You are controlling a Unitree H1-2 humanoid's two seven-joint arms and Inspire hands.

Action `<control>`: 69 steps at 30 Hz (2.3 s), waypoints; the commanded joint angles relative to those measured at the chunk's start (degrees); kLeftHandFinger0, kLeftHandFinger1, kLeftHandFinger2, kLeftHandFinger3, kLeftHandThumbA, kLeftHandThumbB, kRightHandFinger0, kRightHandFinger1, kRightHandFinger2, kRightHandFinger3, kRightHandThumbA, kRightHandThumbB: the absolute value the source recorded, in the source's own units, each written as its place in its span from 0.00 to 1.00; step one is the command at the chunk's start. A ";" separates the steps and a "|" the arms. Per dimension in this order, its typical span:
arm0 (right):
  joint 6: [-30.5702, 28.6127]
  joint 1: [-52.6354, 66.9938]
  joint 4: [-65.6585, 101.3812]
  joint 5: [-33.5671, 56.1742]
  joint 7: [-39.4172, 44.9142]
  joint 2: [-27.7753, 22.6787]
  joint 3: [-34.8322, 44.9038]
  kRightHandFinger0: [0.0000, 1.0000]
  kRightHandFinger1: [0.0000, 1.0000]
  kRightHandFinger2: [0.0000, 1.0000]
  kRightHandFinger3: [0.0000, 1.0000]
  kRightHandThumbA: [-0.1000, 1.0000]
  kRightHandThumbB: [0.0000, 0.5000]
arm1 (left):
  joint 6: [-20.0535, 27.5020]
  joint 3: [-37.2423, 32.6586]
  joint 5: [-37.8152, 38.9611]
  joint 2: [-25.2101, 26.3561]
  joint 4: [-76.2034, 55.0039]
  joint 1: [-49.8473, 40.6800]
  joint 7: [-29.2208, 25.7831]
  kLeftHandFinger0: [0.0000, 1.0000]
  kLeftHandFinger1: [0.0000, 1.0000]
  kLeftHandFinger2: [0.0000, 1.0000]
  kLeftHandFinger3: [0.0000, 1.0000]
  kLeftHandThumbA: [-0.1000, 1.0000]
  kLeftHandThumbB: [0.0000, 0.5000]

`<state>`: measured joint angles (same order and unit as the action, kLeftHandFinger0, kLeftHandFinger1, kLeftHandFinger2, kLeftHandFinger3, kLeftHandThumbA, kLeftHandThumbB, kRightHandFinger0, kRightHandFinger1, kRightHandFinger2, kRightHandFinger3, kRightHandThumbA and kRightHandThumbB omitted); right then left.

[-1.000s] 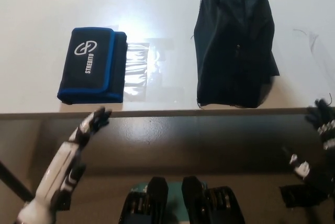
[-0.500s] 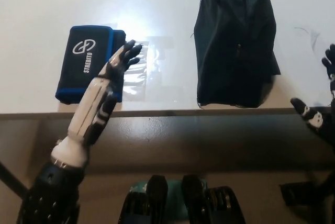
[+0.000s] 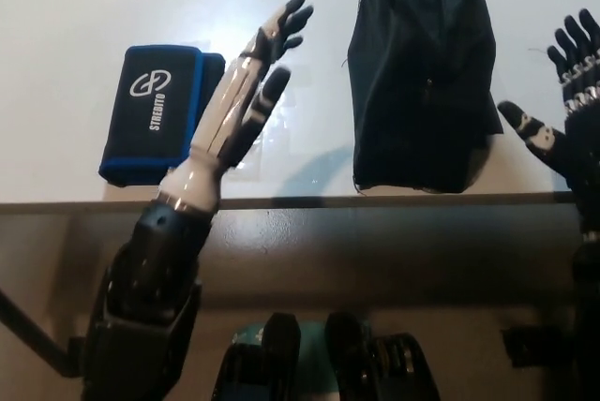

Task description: Use both hands to pick up the lunch bag on the right hand side and smoothly move it near the note book on the left hand side

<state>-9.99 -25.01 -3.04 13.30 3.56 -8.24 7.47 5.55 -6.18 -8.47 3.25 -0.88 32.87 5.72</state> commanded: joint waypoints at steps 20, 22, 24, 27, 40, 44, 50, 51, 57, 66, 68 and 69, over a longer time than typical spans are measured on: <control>2.25 -14.59 -16.32 14.26 5.28 1.88 4.64 1.00 1.00 1.00 1.00 1.00 0.50 | -1.83 4.17 1.36 -4.51 33.16 20.18 -5.16 1.00 1.00 1.00 1.00 1.00 0.73; 3.87 -15.69 -18.17 17.19 6.28 2.34 6.07 1.00 1.00 1.00 1.00 1.00 0.55 | -1.33 4.04 1.46 -4.81 35.96 21.19 -4.71 1.00 1.00 1.00 1.00 1.00 0.74; 5.77 -17.05 -20.08 20.66 7.17 3.16 7.90 1.00 1.00 1.00 1.00 1.00 0.59 | -1.07 3.39 0.71 -4.87 38.95 22.14 -4.65 1.00 1.00 1.00 1.00 1.00 0.72; 7.29 -18.66 -22.74 24.15 7.88 4.44 10.05 1.00 1.00 1.00 1.00 1.00 0.60 | -1.66 2.83 0.37 -5.04 42.17 22.91 -4.09 1.00 1.00 1.00 1.00 1.00 0.73; 4.20 -27.49 -46.95 26.94 14.52 7.29 16.39 1.00 1.00 1.00 1.00 1.00 0.70 | 3.47 0.78 -0.06 -6.44 50.73 24.70 -4.55 1.00 1.00 1.00 1.00 1.00 0.80; 4.48 -29.44 -53.26 28.45 17.95 8.17 18.29 1.00 1.00 1.00 1.00 1.00 0.68 | 3.48 0.57 0.29 -6.82 50.46 24.40 -4.44 1.00 1.00 1.00 1.00 1.00 0.82; 2.07 -31.23 -57.73 26.56 20.38 11.15 17.22 1.00 1.00 1.00 1.00 1.00 0.69 | 4.89 0.35 0.63 -6.74 48.33 23.07 -3.50 1.00 1.00 1.00 1.00 1.00 0.80; 1.78 -31.39 -57.94 26.35 20.44 11.35 17.07 1.00 1.00 1.00 1.00 1.00 0.69 | 4.79 0.33 0.66 -6.68 48.00 22.95 -3.40 1.00 1.00 1.00 1.00 1.00 0.79; -0.17 -31.56 -58.07 24.21 20.13 12.83 15.27 1.00 1.00 1.00 1.00 1.00 0.71 | 3.34 0.27 0.05 -5.66 42.74 20.27 -4.10 1.00 1.00 1.00 1.00 1.00 0.78; 0.00 -31.55 -57.17 22.89 18.45 15.33 12.95 1.00 1.00 1.00 1.00 1.00 0.68 | 2.75 4.71 4.58 -4.54 33.94 13.58 -3.61 1.00 1.00 1.00 1.00 1.00 0.78; -0.70 -31.97 -57.66 21.91 17.82 15.87 12.02 1.00 1.00 1.00 1.00 1.00 0.69 | 3.44 5.40 4.54 -3.67 32.68 12.25 -3.81 1.00 1.00 1.00 1.00 1.00 0.79; -0.77 -32.01 -57.70 21.89 17.81 15.93 11.86 1.00 1.00 1.00 1.00 1.00 0.69 | 3.48 5.49 4.54 -3.53 32.46 12.06 -3.82 1.00 1.00 1.00 1.00 1.00 0.79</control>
<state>-9.90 -52.90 -60.64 37.91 20.22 5.45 21.46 6.57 -1.65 -6.11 -0.94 35.43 44.26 1.69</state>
